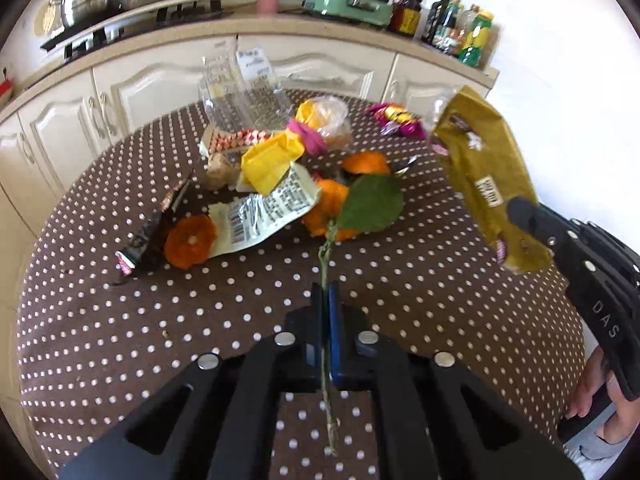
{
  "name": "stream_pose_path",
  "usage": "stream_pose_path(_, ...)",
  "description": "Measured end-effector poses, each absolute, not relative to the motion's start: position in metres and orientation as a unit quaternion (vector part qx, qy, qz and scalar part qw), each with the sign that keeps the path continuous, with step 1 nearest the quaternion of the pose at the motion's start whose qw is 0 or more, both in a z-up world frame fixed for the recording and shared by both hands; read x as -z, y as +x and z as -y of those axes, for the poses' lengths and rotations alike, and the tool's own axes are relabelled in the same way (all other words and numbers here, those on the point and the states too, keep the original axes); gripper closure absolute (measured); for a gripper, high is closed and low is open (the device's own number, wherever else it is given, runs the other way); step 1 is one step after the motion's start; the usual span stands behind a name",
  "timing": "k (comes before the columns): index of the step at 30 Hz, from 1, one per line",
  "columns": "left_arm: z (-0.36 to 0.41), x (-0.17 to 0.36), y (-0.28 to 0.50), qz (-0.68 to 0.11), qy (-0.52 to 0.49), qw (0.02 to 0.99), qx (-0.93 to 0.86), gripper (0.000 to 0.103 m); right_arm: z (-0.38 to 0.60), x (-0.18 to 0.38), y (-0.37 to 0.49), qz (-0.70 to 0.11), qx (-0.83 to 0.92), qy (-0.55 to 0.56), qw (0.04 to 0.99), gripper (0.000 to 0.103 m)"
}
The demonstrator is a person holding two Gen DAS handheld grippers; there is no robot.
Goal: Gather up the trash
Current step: 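Grasp the orange peel stem with the left tool while the right tool grasps the gold wrapper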
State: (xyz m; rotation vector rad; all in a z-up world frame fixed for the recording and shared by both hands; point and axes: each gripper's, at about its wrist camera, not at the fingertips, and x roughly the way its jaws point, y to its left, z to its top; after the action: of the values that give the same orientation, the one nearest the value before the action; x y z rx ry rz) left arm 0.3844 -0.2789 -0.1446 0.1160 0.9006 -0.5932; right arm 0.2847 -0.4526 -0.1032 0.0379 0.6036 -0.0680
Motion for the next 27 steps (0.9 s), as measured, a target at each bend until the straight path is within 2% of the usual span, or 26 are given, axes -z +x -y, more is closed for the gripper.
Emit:
stream_pose_path(13,0.202,0.087,0.316,-0.359,-0.007,0.878,0.317,0.1,0.389,0.056,0.228,-0.241,-0.013,0.031,0.97,0.1)
stream_pose_path(19,0.117,0.072,0.291,-0.337,-0.043,0.898,0.278,0.1,0.324,0.038,0.222,-0.235,-0.069,0.03,0.969,0.1)
stream_pose_path(27,-0.034,0.084,0.263,-0.329,-0.094,0.924,0.174,0.1,0.174,0.042,0.232,-0.253,-0.197,0.011,0.947,0.1)
